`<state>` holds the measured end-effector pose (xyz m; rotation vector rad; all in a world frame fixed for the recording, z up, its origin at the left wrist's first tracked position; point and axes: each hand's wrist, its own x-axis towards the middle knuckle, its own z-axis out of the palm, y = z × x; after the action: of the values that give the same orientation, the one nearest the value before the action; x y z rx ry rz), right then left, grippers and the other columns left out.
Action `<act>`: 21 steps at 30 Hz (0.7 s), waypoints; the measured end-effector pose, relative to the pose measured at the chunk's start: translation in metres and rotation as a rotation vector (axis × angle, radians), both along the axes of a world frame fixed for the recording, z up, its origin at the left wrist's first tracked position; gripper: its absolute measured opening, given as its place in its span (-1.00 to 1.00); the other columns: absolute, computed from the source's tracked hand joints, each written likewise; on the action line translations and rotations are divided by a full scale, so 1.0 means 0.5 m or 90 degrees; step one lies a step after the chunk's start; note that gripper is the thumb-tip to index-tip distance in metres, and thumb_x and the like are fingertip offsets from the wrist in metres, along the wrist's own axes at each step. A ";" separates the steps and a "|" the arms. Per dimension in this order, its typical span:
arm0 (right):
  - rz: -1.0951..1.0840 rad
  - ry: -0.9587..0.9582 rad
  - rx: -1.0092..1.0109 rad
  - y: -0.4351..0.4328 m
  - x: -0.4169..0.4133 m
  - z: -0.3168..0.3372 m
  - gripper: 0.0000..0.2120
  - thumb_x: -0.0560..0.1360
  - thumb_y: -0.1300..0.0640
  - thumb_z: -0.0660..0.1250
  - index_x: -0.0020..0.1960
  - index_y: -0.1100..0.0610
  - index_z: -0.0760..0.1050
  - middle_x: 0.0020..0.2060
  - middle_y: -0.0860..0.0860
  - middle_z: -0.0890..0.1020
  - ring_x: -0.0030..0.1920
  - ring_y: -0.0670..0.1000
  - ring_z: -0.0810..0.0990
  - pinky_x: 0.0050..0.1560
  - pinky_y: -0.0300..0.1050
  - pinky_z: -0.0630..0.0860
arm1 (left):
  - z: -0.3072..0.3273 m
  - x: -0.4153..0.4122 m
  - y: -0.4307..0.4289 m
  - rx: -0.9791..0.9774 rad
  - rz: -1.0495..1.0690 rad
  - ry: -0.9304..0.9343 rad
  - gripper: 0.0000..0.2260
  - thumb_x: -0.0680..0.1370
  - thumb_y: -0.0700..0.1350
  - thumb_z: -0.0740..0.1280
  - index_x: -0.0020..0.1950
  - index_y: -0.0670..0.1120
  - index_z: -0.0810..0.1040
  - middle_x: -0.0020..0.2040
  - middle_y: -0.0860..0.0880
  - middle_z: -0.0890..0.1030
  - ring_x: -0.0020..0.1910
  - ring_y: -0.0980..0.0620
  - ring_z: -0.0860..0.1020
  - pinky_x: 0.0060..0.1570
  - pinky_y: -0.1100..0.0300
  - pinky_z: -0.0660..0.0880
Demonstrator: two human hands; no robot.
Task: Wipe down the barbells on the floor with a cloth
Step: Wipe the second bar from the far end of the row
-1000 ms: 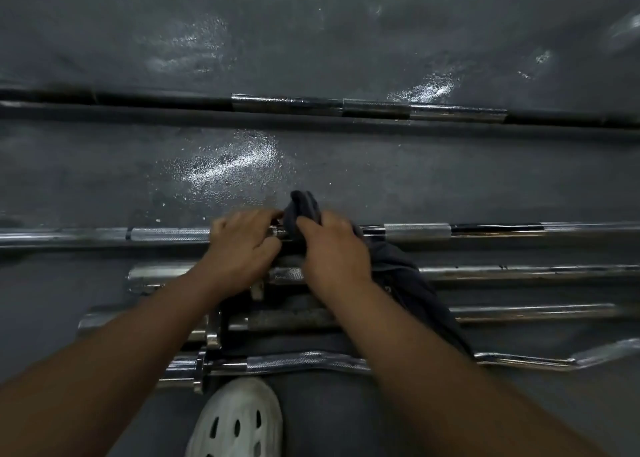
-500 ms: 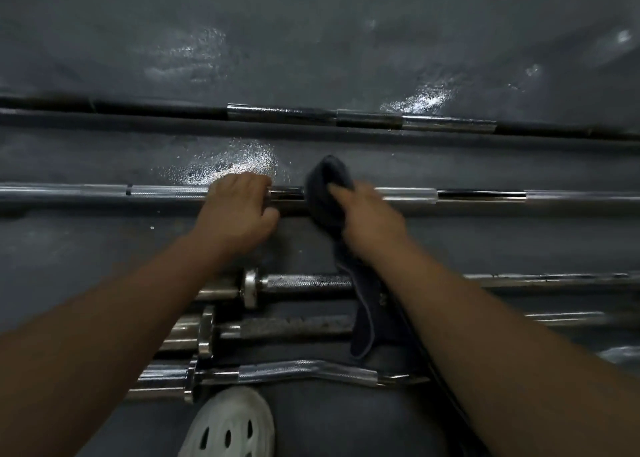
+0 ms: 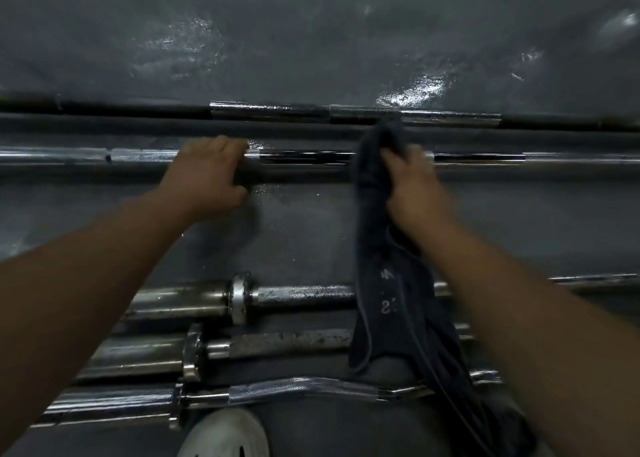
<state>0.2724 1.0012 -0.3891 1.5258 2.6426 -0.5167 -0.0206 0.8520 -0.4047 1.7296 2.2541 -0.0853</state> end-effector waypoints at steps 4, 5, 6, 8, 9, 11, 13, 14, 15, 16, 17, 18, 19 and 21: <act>-0.158 -0.031 -0.015 -0.018 -0.002 0.000 -0.47 0.48 0.27 0.26 0.43 0.05 0.34 0.40 0.28 0.27 0.41 0.30 0.28 0.39 0.09 0.34 | 0.000 0.021 0.016 -0.049 0.042 0.007 -0.42 0.28 0.20 0.27 0.20 -0.09 0.46 0.17 -0.19 0.54 0.17 -0.24 0.50 0.18 -0.07 0.39; -0.117 -0.028 -0.036 -0.050 -0.050 0.000 -0.49 0.52 0.26 0.23 0.44 0.02 0.33 0.43 0.26 0.25 0.44 0.29 0.26 0.40 0.09 0.34 | 0.008 0.031 0.023 -0.059 0.048 0.009 -0.49 0.32 0.19 0.31 0.14 -0.09 0.46 0.16 -0.19 0.55 0.16 -0.24 0.51 0.16 -0.05 0.39; -0.038 -0.010 -0.055 -0.092 -0.103 0.001 -0.49 0.54 0.24 0.21 0.47 -0.01 0.30 0.47 0.22 0.23 0.48 0.25 0.21 0.42 0.09 0.32 | 0.017 0.040 0.025 -0.071 0.046 0.008 -0.54 0.35 0.17 0.34 0.11 -0.09 0.46 0.15 -0.19 0.55 0.16 -0.24 0.51 0.15 -0.03 0.39; 0.123 0.045 -0.081 -0.169 -0.183 0.001 -0.46 0.56 0.19 0.23 0.51 -0.08 0.26 0.54 0.11 0.14 0.55 0.17 0.06 0.46 0.10 0.26 | 0.032 0.044 0.008 -0.059 0.034 -0.020 -0.54 0.35 0.15 0.32 0.14 -0.09 0.46 0.16 -0.19 0.56 0.16 -0.22 0.51 0.13 0.02 0.37; 0.164 0.050 -0.085 -0.186 -0.194 0.009 -0.45 0.55 0.17 0.26 0.50 -0.10 0.26 0.54 0.06 0.13 0.56 0.13 0.04 0.45 0.12 0.29 | 0.041 0.044 -0.009 -0.050 0.029 -0.045 -0.52 0.34 0.13 0.30 0.17 -0.09 0.46 0.17 -0.18 0.57 0.16 -0.21 0.51 0.13 0.03 0.38; 0.166 0.037 -0.075 -0.160 -0.149 0.020 -0.44 0.52 0.16 0.30 0.47 -0.13 0.30 0.48 0.04 0.23 0.49 0.11 0.20 0.34 0.09 0.42 | 0.053 0.048 -0.041 -0.025 0.026 -0.112 -0.49 0.33 0.08 0.30 0.23 -0.09 0.47 0.19 -0.16 0.57 0.16 -0.19 0.51 0.13 0.02 0.42; 0.056 -0.033 -0.073 -0.107 -0.052 0.023 -0.47 0.51 0.18 0.28 0.42 -0.13 0.32 0.35 0.10 0.36 0.35 0.18 0.38 0.23 0.09 0.48 | 0.062 0.061 -0.074 0.016 0.058 -0.148 -0.51 0.33 0.06 0.28 0.23 -0.06 0.50 0.16 -0.12 0.57 0.14 -0.17 0.51 0.11 -0.01 0.47; -0.024 -0.065 -0.060 -0.082 -0.004 0.025 -0.50 0.49 0.20 0.29 0.38 -0.10 0.35 0.27 0.14 0.40 0.29 0.22 0.43 0.19 0.12 0.50 | 0.058 0.067 -0.085 0.042 0.075 -0.142 -0.51 0.33 0.10 0.24 0.22 -0.04 0.51 0.13 -0.11 0.57 0.13 -0.17 0.50 0.12 -0.03 0.46; -0.096 -0.086 -0.047 -0.072 0.025 0.028 -0.54 0.46 0.21 0.30 0.32 -0.06 0.37 0.21 0.16 0.42 0.25 0.25 0.45 0.15 0.14 0.52 | 0.053 0.077 -0.090 0.058 0.089 -0.126 -0.50 0.35 0.15 0.18 0.20 -0.03 0.53 0.11 -0.10 0.57 0.13 -0.17 0.49 0.12 -0.05 0.45; -0.133 -0.107 -0.043 -0.084 0.025 0.029 -0.58 0.45 0.20 0.32 0.28 -0.03 0.39 0.18 0.17 0.43 0.23 0.26 0.44 0.13 0.13 0.50 | 0.045 0.089 -0.090 0.054 0.102 -0.114 -0.47 0.38 0.20 0.09 0.20 -0.02 0.53 0.11 -0.10 0.56 0.13 -0.17 0.48 0.13 -0.06 0.42; -0.126 -0.123 -0.043 -0.114 -0.001 0.029 -0.59 0.46 0.17 0.33 0.29 -0.01 0.39 0.18 0.17 0.42 0.23 0.25 0.43 0.15 0.09 0.48 | 0.038 0.105 -0.086 0.034 0.101 -0.109 -0.44 0.40 0.23 0.01 0.22 -0.01 0.53 0.12 -0.11 0.55 0.15 -0.17 0.47 0.14 -0.07 0.39; -0.080 -0.122 -0.056 -0.155 -0.039 0.031 -0.58 0.50 0.16 0.31 0.33 -0.01 0.38 0.21 0.17 0.41 0.26 0.23 0.40 0.17 0.06 0.46 | 0.032 0.125 -0.083 0.009 0.088 -0.107 -0.42 0.42 0.23 -0.05 0.23 0.01 0.52 0.15 -0.11 0.54 0.16 -0.16 0.47 0.14 -0.07 0.36; -0.021 -0.100 -0.075 -0.202 -0.079 0.033 -0.58 0.53 0.16 0.27 0.37 -0.02 0.35 0.25 0.16 0.40 0.29 0.21 0.37 0.19 0.04 0.44 | 0.025 0.143 -0.082 -0.001 0.068 -0.096 -0.44 0.45 0.22 -0.08 0.22 0.02 0.51 0.16 -0.09 0.55 0.16 -0.14 0.48 0.13 -0.06 0.34; 0.091 -0.026 -0.096 -0.269 -0.126 0.035 -0.52 0.54 0.15 0.26 0.43 -0.07 0.31 0.31 0.12 0.36 0.35 0.18 0.32 0.25 0.03 0.42 | 0.018 0.159 -0.100 0.015 0.051 -0.101 -0.53 0.49 0.15 -0.06 0.18 0.03 0.50 0.14 -0.05 0.57 0.14 -0.10 0.50 0.12 -0.03 0.31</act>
<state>0.2095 0.8665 -0.3716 1.2816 2.5901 -0.6488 0.0590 0.8020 -0.3955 1.5961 2.2129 0.0927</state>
